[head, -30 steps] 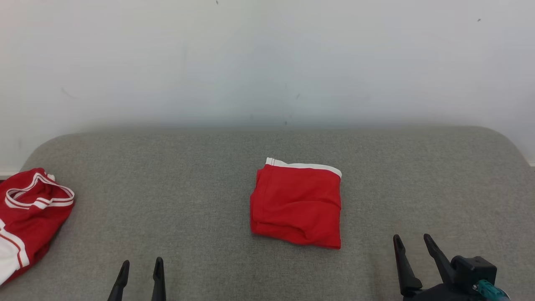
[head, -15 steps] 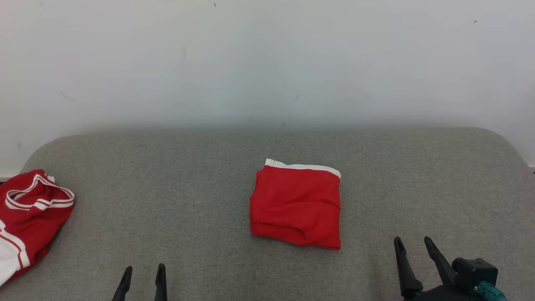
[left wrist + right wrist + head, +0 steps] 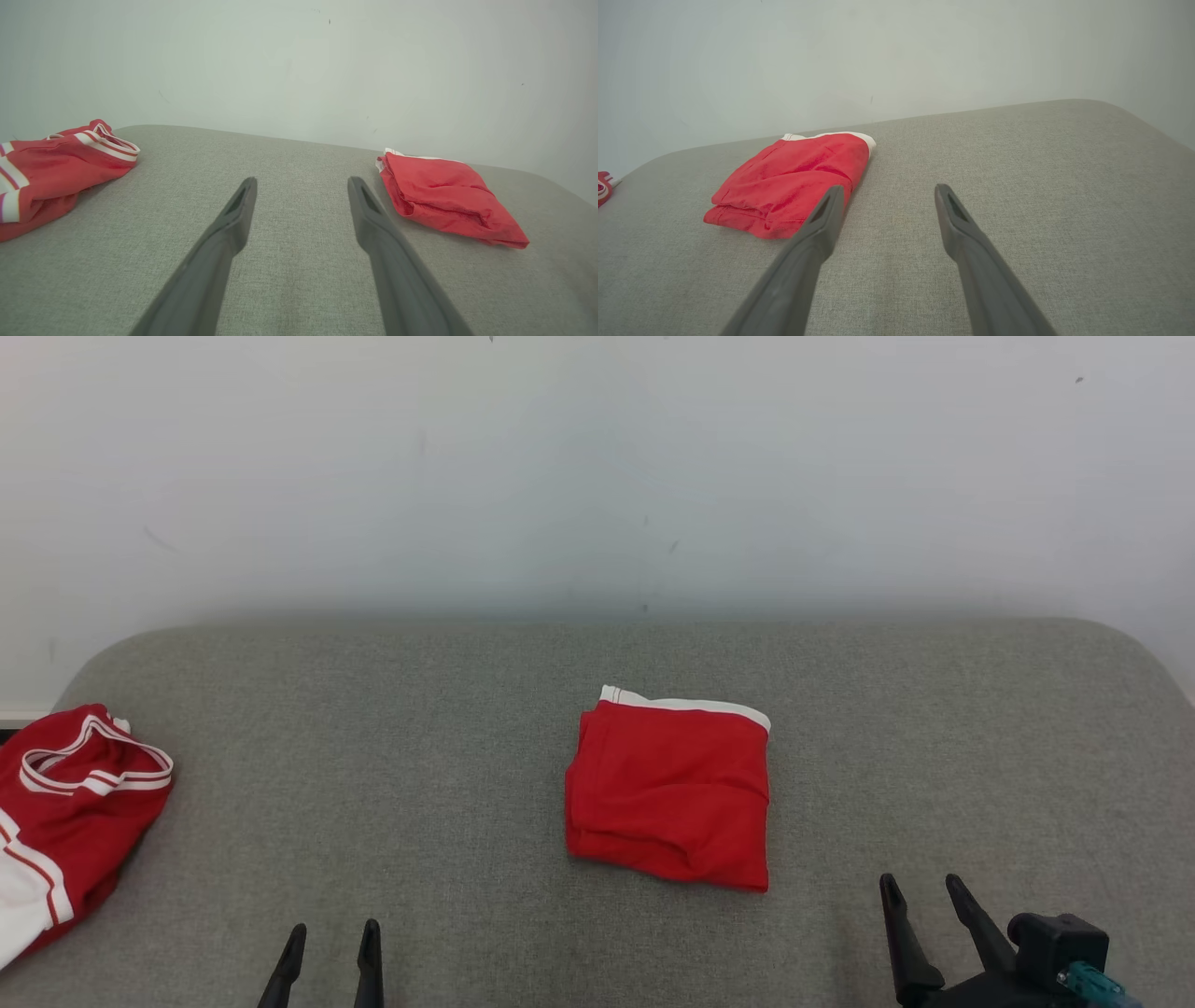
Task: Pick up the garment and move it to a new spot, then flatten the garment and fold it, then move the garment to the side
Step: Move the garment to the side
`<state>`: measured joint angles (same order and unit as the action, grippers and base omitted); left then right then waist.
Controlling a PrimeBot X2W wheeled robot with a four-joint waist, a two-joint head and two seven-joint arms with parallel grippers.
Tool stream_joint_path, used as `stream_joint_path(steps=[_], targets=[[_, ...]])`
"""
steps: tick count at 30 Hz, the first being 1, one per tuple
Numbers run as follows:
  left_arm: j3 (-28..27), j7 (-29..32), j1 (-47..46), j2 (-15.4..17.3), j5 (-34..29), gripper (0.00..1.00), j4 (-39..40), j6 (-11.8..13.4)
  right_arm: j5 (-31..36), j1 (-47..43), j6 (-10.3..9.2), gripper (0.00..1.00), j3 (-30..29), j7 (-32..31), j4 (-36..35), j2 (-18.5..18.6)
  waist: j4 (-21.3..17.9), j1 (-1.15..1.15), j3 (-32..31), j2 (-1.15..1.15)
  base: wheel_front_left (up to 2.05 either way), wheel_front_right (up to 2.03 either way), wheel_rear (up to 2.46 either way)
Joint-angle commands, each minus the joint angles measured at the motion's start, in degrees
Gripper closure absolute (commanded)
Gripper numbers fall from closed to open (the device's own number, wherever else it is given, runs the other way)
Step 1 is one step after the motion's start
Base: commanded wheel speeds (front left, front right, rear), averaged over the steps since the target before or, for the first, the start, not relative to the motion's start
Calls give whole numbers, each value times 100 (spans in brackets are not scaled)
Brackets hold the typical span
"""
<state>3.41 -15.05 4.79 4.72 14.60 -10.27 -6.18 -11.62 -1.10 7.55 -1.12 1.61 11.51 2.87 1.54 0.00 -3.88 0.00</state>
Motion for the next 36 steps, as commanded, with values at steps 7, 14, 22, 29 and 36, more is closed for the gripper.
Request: stream_joint_path(steps=[7, 14, 22, 29, 36], targets=[[-7, -17, -28, -47, -46, 0, -22, -61, -373, 429, -13, 0, -164, -1051, 308, 1, 59, 0, 52, 0, 0, 0, 0], [94, -17, -68, -98, -45, 0, -40, -90, -357, 1675, -13, 0, -459, -2796, 824, 2, 197, 0, 177, 0, 0, 0, 0], [425, -17, -287, -144, 29, 0, -120, -126, 84, 2925, -13, 0, -936, -3607, 2110, 1, 693, 0, 499, 0, 0, 0, 0], [635, -17, -420, -158, 106, 0, -184, -123, 370, 3625, -13, 0, -1383, -3327, 3432, 0, 1139, 0, 805, 0, 0, 0, 0], [710, -17, -474, -170, 117, 0, -159, -129, 806, 4133, -13, 0, -1681, -2865, 4611, 3, 1360, 0, 977, 0, 0, 0, 0]])
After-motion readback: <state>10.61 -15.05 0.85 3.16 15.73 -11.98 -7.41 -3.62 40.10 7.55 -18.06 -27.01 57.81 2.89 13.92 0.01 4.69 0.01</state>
